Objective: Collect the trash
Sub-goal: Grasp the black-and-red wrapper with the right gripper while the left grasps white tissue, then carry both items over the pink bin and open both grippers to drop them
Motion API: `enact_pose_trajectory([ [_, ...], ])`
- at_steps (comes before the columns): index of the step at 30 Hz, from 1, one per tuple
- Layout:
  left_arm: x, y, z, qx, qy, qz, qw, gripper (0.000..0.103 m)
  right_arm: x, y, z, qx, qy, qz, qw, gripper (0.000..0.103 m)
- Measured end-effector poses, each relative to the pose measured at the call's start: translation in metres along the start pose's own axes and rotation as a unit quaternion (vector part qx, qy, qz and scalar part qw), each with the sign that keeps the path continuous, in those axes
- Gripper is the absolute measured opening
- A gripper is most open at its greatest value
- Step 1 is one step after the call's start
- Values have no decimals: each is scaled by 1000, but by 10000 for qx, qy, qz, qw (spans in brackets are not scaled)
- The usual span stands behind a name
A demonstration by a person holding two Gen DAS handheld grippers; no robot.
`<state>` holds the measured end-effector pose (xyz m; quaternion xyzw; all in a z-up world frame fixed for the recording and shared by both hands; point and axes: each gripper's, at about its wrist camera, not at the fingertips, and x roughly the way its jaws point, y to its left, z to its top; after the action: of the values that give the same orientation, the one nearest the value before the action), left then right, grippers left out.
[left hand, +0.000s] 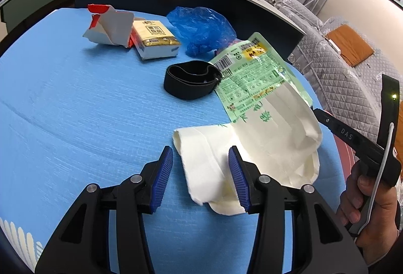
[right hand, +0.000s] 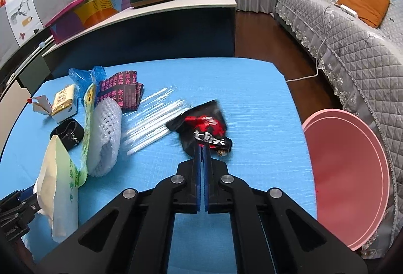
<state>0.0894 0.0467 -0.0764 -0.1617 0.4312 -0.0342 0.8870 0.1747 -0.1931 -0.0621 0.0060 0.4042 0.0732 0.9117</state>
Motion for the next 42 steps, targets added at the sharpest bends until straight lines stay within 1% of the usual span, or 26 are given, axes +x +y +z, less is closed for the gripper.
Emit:
enact_pose_trajectory([
  [1, -1, 0, 0, 14, -11, -10, 10000, 42, -3, 0, -1, -4, -20, 5, 10000, 1],
  [3, -2, -3, 0, 67, -45, -25, 10000, 30, -6, -1, -2, -9, -37, 16, 10000, 1],
  [5, -5, -4, 1, 89, -78, -43, 9999, 27, -11, -1, -4, -19, -56, 20, 10000, 1],
  [7, -8, -7, 1, 140, -142, -25, 9998, 20, -15, -1, -6, -36, -73, 27, 10000, 1],
  [12, -14, -13, 2, 248, -298, -25, 9992, 14, -28, -1, -9, -67, -139, 43, 9999, 1],
  [26, -41, -32, 3, 543, -822, 28, 9951, 3, -65, -9, -15, -3, -411, 40, 9991, 0],
  [32, -57, -44, 2, 709, -1088, 42, 9915, 3, -79, -14, -16, 25, -520, 30, 9986, 0],
  [39, -62, -54, 0, 901, -1190, 73, 9888, 3, -91, -21, -17, 89, -636, 4, 9979, 0],
  [42, -64, -58, 0, 959, -1207, 85, 9880, 3, -100, -24, -15, 81, -764, -11, 9970, 0],
])
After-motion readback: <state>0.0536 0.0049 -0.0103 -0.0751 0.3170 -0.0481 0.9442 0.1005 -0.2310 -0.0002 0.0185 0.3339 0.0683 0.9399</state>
